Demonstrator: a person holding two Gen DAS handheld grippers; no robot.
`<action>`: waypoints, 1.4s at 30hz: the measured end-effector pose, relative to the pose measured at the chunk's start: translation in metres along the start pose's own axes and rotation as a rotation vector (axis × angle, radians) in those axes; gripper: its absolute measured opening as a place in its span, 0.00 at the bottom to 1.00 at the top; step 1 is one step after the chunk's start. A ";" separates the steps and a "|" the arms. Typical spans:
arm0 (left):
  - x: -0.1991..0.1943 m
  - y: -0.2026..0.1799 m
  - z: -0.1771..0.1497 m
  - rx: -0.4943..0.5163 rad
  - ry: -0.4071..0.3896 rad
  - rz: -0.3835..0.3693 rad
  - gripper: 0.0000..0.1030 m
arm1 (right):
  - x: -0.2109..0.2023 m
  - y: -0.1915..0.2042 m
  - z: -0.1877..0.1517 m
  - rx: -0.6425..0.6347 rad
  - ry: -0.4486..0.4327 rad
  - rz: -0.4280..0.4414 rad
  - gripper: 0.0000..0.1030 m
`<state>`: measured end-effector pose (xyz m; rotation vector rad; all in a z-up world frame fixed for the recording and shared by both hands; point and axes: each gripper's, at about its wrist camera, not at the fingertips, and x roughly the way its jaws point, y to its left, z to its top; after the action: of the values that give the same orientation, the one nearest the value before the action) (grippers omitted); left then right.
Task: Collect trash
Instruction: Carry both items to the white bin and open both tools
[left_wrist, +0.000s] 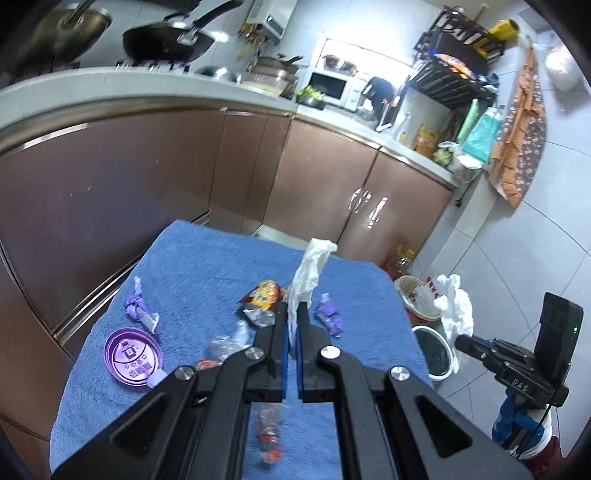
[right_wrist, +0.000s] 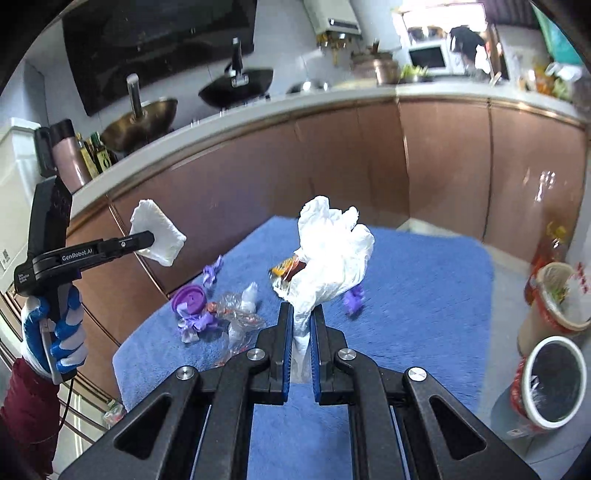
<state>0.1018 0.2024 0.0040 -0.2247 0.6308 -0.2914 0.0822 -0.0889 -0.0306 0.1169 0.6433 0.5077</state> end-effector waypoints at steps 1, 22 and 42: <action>-0.005 -0.007 0.000 0.007 -0.008 -0.007 0.02 | -0.012 -0.001 0.001 -0.002 -0.018 -0.008 0.08; 0.088 -0.242 0.000 0.247 0.142 -0.245 0.02 | -0.153 -0.137 -0.037 0.186 -0.224 -0.302 0.08; 0.409 -0.460 -0.088 0.420 0.563 -0.346 0.03 | -0.065 -0.397 -0.094 0.489 0.006 -0.560 0.09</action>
<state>0.2714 -0.3741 -0.1531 0.1659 1.0684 -0.8276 0.1460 -0.4712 -0.1727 0.3833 0.7607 -0.1964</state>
